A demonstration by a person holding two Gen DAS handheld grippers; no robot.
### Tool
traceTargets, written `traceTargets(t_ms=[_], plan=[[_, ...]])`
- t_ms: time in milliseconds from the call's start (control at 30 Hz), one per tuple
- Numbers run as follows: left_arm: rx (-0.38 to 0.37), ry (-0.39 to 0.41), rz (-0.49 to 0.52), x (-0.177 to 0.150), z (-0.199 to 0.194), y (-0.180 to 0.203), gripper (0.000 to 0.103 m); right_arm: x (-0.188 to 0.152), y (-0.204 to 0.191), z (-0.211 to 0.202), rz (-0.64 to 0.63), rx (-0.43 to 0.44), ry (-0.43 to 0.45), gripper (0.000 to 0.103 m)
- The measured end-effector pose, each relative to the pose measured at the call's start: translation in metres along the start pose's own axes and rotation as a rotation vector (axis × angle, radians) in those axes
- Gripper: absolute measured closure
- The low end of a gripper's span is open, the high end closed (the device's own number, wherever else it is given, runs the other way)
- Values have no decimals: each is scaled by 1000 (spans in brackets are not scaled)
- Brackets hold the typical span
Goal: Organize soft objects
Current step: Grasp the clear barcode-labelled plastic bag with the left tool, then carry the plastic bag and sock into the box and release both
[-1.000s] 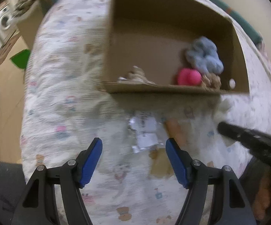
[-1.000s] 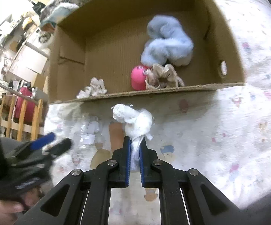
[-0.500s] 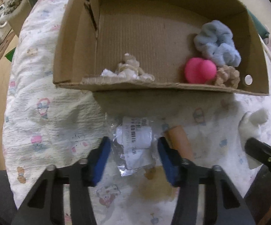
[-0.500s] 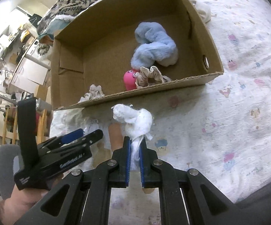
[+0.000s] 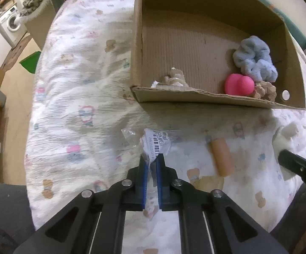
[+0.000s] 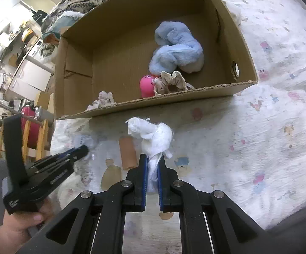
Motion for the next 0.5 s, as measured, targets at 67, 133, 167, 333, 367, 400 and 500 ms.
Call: traceTargets(t_ms=[67,133,167,333,367,400,500], plan=[[-4,15,7,-1,-9,0,96,1,0,-3,1,-1,12,93],[-8,34,6,-2,-20,-1,96,2,0,-6,5,2,23,93],[-9,44,1,-3,-26,-3,96,3,0,-8,7,7,28,93],[-17,91,-41,-3,-60,-9,96,4,-2,-14,16,37,47,93],[-12,113,-44,1,-69,-11,96,4,-3,-16,12,38,52,93],[-12,136,-50,4,-78,-13,96,4,-4,-17,7,38,57,93],[-15,201,-51,12,-97,-18,96,6,-7,-22,-8,37,74,93]])
Point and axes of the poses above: each gripper's, at about its wrist camera, not at the fingertips, and z roughly the way its jaws point, y to its right, x to its top, the point moved 10 cm from there along z, roughly the way its jaws point, and after that the axes turned 10 degrees about y, right-handed, at the moved point
